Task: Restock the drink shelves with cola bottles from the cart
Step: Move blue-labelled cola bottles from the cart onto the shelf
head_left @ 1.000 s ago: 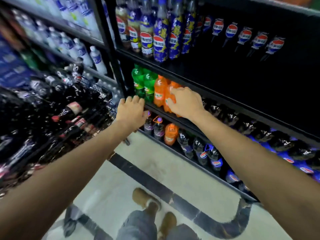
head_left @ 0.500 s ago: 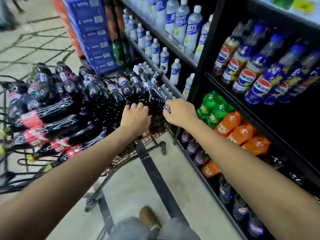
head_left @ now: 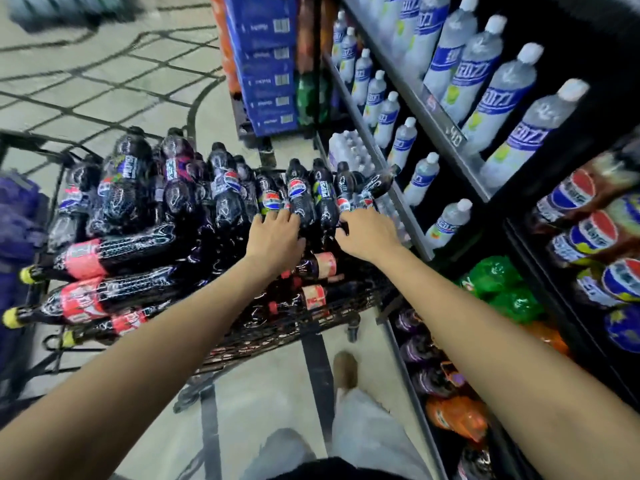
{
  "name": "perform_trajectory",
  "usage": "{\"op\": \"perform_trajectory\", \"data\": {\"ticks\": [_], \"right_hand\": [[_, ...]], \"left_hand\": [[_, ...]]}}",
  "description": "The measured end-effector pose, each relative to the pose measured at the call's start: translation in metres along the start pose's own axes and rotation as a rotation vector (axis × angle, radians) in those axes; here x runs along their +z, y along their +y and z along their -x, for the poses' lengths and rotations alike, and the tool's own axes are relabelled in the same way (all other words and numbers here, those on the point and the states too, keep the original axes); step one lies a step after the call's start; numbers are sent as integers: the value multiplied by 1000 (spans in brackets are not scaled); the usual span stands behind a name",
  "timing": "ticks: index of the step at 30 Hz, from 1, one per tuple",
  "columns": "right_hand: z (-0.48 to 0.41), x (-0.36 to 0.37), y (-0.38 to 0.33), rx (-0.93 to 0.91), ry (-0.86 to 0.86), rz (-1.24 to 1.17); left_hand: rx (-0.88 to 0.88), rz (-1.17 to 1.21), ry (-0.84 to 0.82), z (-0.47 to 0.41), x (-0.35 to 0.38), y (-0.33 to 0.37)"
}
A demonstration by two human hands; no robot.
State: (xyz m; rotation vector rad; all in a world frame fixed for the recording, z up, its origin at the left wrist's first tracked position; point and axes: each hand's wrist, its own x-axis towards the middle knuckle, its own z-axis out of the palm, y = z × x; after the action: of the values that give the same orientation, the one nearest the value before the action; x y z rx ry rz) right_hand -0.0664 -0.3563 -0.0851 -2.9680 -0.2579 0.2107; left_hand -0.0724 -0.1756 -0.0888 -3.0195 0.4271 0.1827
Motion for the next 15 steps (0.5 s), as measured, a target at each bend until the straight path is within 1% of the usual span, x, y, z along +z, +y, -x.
{"op": "perform_trajectory", "data": {"ticks": [5, 8, 11, 15], "right_hand": [[-65, 6, 29, -23, -72, -3], [-97, 15, 36, -54, -138, -12], [-122, 28, 35, -71, -150, -11], [-147, 49, 31, -25, -176, -30]], "left_hand": [[-110, 73, -64, -56, 11, 14], [-198, 130, -89, -84, 19, 15], [-267, 148, -128, -109, 31, 10], [-322, 164, -164, -135, 47, 2]]}}
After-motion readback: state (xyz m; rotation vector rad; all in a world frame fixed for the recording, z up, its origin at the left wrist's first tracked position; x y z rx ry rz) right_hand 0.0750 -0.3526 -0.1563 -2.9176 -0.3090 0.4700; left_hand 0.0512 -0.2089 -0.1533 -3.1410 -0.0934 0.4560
